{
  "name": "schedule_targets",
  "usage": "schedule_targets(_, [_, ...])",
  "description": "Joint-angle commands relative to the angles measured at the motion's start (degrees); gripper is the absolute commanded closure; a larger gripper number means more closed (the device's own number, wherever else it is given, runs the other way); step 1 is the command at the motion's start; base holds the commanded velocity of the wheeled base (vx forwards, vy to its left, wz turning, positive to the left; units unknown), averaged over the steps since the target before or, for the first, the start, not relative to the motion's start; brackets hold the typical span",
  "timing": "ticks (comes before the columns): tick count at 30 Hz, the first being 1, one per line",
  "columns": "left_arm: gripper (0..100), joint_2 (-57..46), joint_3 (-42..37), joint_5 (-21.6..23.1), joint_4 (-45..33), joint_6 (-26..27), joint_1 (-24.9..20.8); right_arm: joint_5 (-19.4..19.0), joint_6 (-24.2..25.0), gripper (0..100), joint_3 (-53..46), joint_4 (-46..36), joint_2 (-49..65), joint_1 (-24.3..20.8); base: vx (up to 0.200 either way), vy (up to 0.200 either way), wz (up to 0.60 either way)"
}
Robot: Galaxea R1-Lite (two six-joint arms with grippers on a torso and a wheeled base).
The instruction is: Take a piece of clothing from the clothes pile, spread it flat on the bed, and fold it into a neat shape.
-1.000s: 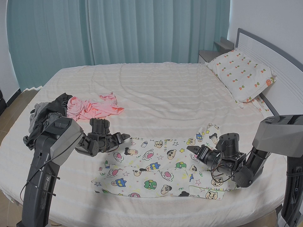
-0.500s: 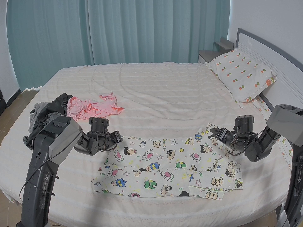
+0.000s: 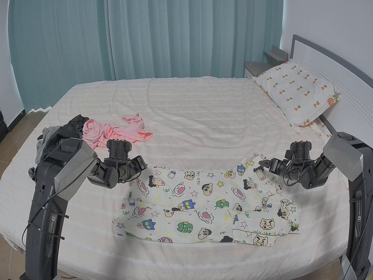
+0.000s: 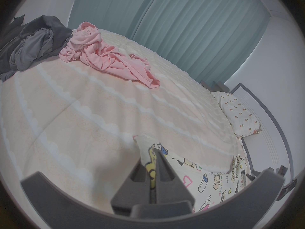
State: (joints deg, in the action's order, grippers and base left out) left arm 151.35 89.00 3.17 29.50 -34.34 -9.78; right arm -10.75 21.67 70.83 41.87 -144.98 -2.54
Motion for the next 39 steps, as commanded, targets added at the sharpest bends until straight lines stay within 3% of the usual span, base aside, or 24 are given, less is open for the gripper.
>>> schedule_targets(1, [100,-1.1,-1.0,-0.1,0.0,0.0,-0.2,-0.5,-1.3,0,3.3,-1.4,-3.7,0.1,0.0,0.0,0.0])
schedule_targets(8, [100,-1.4,-1.0,-0.1,-0.2,0.0,-0.2,-3.8,-2.4,0,8.9,-3.9,-5.3,0.0,0.0,0.0,0.0])
schedule_targets(16, [100,-1.4,-1.0,-0.1,-0.4,0.0,-0.2,-4.4,-2.4,0,16.1,-8.4,-8.3,-0.7,0.0,0.0,0.0])
schedule_targets(17, [100,-1.4,-1.0,-0.1,-0.4,-0.1,-0.2,-4.5,-2.6,100,16.7,-10.7,-8.2,-0.7,0.0,0.0,0.0])
schedule_targets(21, [100,-1.4,-1.1,-0.1,-0.4,0.0,-0.2,-5.2,-3.8,100,17.2,-14.0,-7.9,-0.5,0.0,0.0,0.0])
schedule_targets(31, [100,-3.5,-2.9,-0.4,-0.3,0.0,-0.2,-5.6,1.2,100,13.2,-4.7,-5.2,0.4,0.0,0.0,0.0])
schedule_targets(34, [100,-5.0,-4.3,-0.4,-0.1,0.1,-0.2,-8.8,3.5,100,9.2,-2.7,-2.3,0.8,0.0,0.0,0.0])
schedule_targets(39, [100,-6.9,-6.4,-1.1,-0.1,0.2,-0.3,-13.6,3.4,100,3.7,-2.1,0.3,1.7,0.0,0.0,0.0])
